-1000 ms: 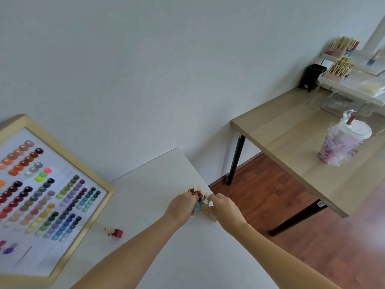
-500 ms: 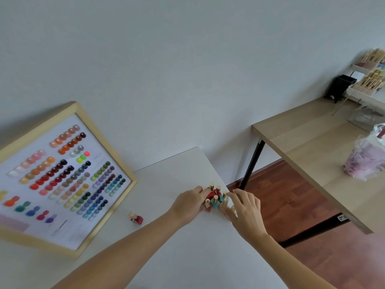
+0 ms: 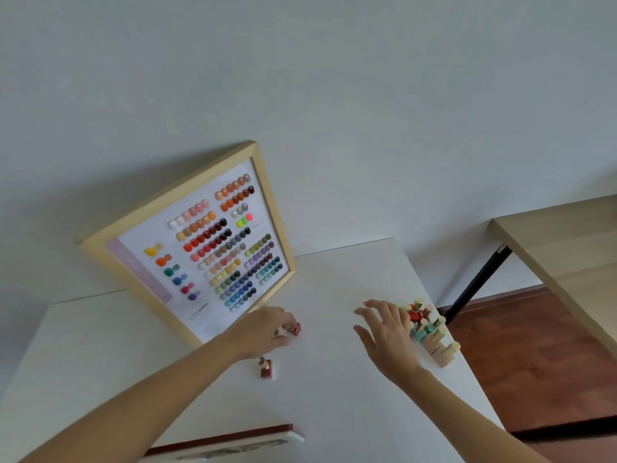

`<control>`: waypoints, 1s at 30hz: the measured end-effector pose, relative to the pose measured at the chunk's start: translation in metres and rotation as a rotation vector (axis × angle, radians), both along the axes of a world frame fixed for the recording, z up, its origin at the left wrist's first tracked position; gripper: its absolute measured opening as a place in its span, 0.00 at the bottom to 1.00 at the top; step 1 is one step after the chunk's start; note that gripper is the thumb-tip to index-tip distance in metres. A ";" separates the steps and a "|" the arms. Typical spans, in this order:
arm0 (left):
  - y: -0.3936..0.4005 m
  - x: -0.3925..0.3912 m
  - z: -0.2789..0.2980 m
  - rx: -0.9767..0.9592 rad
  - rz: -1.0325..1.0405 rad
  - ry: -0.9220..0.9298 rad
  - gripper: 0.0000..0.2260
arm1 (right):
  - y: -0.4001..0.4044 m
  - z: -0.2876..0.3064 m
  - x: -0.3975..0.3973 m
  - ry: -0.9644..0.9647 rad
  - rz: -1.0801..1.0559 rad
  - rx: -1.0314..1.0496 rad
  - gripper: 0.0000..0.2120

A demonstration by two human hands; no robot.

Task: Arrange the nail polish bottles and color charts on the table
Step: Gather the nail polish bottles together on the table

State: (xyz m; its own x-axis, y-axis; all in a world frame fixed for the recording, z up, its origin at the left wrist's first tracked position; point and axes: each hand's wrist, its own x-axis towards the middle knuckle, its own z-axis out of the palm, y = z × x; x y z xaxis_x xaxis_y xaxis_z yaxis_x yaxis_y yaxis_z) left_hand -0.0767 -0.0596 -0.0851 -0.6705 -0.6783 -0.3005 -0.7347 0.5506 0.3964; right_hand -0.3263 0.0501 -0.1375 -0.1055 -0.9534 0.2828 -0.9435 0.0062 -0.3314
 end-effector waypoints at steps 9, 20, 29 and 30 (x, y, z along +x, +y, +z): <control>0.007 0.049 -0.023 0.113 -0.095 -0.132 0.15 | -0.048 -0.013 0.068 -0.043 0.179 0.195 0.15; -0.002 0.052 -0.042 0.078 -0.180 -0.081 0.10 | -0.091 -0.025 0.114 -0.113 0.249 0.373 0.12; -0.007 0.041 -0.043 0.013 -0.126 -0.069 0.09 | -0.080 -0.030 0.098 -0.130 0.198 0.402 0.14; -0.006 0.038 -0.042 0.006 -0.122 -0.059 0.09 | -0.075 -0.029 0.092 -0.138 0.184 0.395 0.14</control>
State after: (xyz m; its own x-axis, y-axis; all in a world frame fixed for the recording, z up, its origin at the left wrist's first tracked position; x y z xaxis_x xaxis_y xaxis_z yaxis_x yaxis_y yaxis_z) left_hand -0.0391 -0.0658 -0.1269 -0.7291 -0.5907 -0.3458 -0.6844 0.6352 0.3580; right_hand -0.2340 -0.0251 -0.1670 0.0648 -0.9917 -0.1114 -0.8878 -0.0063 -0.4602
